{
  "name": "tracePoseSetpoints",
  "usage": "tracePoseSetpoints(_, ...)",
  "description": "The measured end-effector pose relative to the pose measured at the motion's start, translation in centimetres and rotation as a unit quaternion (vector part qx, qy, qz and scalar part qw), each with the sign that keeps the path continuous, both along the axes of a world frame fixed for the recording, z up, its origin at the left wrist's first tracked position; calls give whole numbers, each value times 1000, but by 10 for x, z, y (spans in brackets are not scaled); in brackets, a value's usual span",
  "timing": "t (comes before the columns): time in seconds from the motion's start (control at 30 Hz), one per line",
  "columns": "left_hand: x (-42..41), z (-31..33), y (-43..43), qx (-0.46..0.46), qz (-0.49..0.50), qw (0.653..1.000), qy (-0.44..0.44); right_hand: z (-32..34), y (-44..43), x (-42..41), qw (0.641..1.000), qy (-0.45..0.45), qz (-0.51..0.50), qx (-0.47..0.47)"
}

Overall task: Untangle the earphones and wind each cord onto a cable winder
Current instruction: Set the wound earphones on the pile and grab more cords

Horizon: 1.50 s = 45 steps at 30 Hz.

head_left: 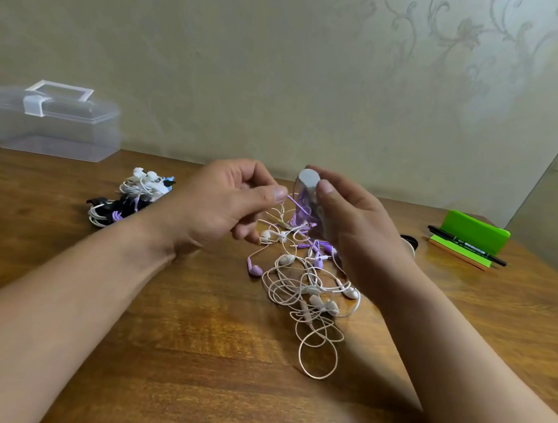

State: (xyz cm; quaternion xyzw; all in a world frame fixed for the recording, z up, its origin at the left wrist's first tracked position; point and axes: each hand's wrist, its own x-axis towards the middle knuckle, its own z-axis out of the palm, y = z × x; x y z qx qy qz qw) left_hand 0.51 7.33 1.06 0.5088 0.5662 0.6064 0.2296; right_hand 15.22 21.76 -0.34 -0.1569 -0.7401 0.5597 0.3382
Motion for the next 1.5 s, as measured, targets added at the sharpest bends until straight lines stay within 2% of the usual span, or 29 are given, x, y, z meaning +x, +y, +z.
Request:
tracePoseSetpoints(0.17, -6, -5, 5, 11, 35, 994, -103, -1, -5, -1, 998, -24, 54, 34)
tracePoseSetpoints(0.27, -9, -5, 6, 12, 34, 991, -133, -2, -7, -1, 997, -27, 70, 29)
tracePoseSetpoints(0.43, -9, -5, 5, 35, 0, 984, -174, -6, -3, -7, 999, 11, 45, -16)
tracePoseSetpoints(0.63, -7, -2, 7, 98, -43, 967, -230, -8, -2, -8, 999, 1, 45, -12)
tracePoseSetpoints(0.73, -11, -5, 8, 68, 12, 979, -190, -3, -7, -4, 997, 17, 67, -37)
tracePoseSetpoints(0.8, -14, -7, 7, 42, 61, 989, -128, -2, -8, 0, 997, -1, 76, -1)
tracePoseSetpoints(0.9, -19, -9, 6, 21, 86, 994, -63, -1, -8, 2, 994, -34, 91, 53)
tracePoseSetpoints(1.0, -22, -9, 5, -3, 103, 995, 11, -3, -7, 1, 993, -57, 90, 61)
tracePoseSetpoints(1.1, -24, -6, 3, 8, 104, 994, 13, -5, -6, -2, 996, -45, 70, 39)
tracePoseSetpoints(1.3, -26, -3, 3, 33, 90, 994, -46, -8, -1, -6, 998, -26, 62, -4)
tracePoseSetpoints(1.5, -22, -6, 4, 14, 95, 995, -10, -6, -6, -2, 992, -56, 108, 26)
